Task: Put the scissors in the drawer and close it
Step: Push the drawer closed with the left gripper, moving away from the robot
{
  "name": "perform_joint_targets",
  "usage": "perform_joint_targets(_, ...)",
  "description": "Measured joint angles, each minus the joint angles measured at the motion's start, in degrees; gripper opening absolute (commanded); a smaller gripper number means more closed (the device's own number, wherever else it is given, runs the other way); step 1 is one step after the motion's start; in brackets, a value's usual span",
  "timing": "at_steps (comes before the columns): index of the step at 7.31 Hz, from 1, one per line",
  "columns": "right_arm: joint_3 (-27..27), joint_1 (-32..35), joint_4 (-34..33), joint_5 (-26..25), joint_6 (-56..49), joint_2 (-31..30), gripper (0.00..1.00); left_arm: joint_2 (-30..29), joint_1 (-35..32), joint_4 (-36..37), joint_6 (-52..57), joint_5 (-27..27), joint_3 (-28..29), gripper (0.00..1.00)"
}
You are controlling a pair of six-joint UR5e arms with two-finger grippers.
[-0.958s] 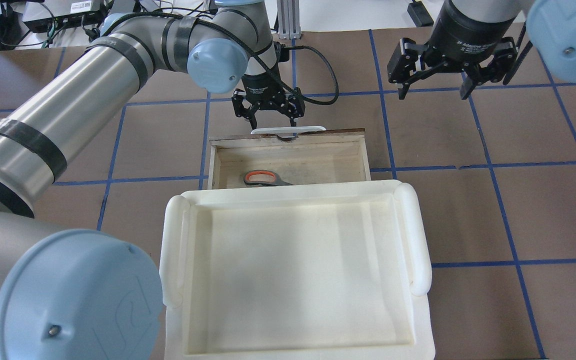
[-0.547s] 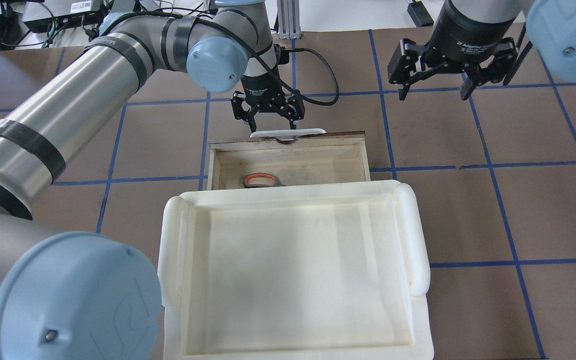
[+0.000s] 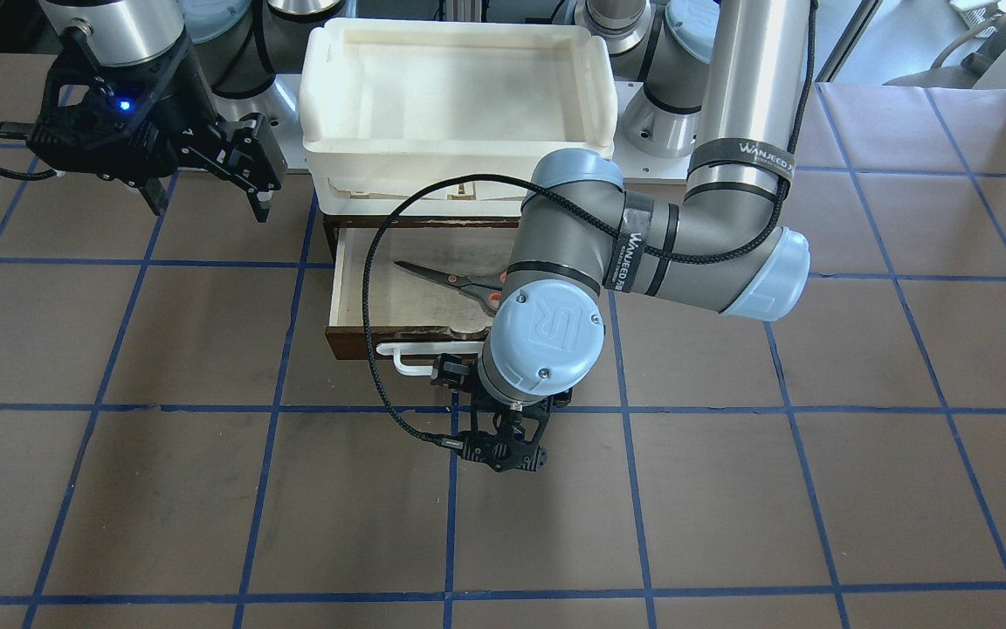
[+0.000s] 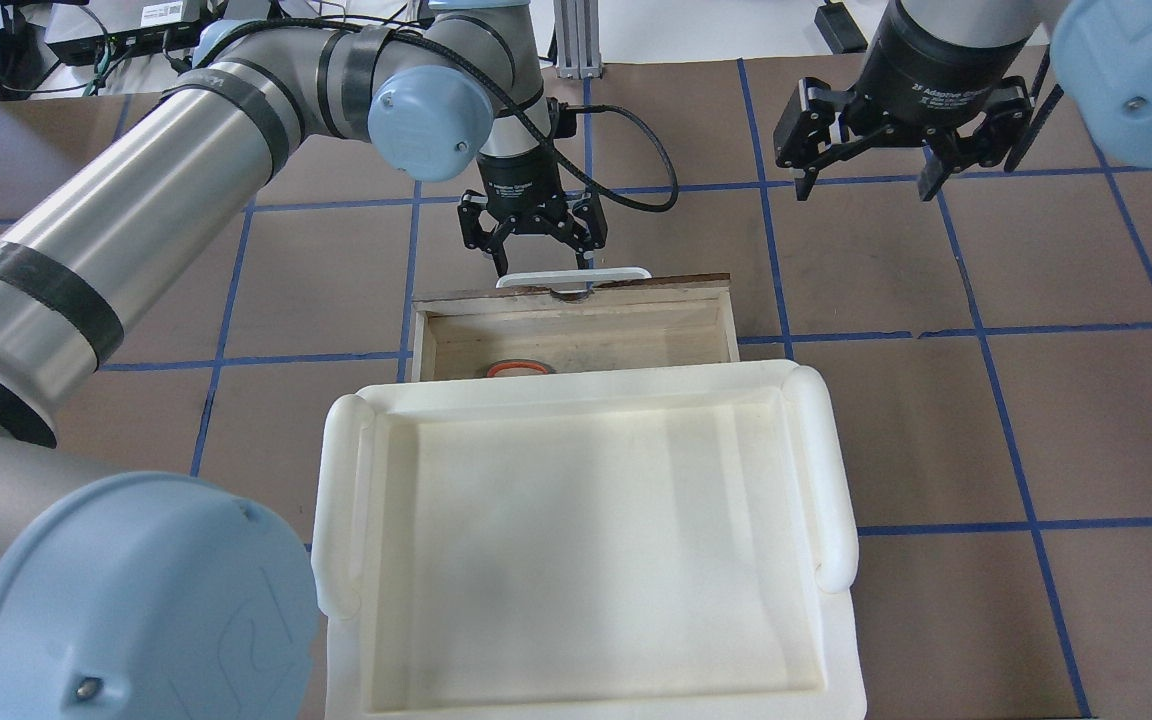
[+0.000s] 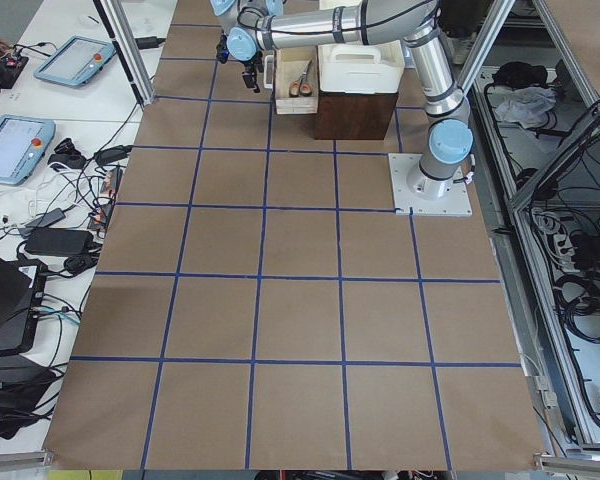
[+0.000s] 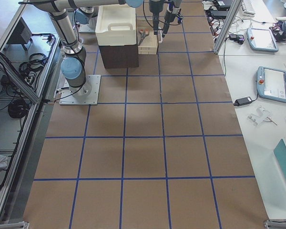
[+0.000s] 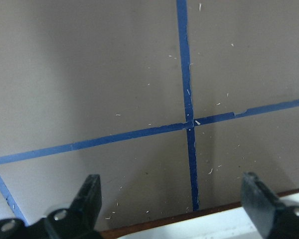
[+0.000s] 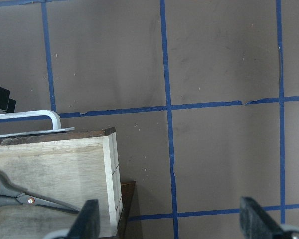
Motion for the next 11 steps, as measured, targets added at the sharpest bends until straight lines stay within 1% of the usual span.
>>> perform_joint_targets(5, 0.0, 0.0, 0.0, -0.1, -0.1, 0.0, 1.0, 0.7, 0.0, -6.6, -0.1, 0.6, -0.7, 1.0)
perform_joint_targets(9, 0.0, 0.0, 0.1, 0.0, 0.0, 0.0, 1.0, 1.7, -0.2, -8.8, -0.2, 0.0, -4.5, 1.0)
perform_joint_targets(11, 0.1, 0.0, 0.1, 0.1, 0.0, 0.0, 1.0, 2.3, -0.5, -10.8, -0.4, -0.5, -5.2, 1.0)
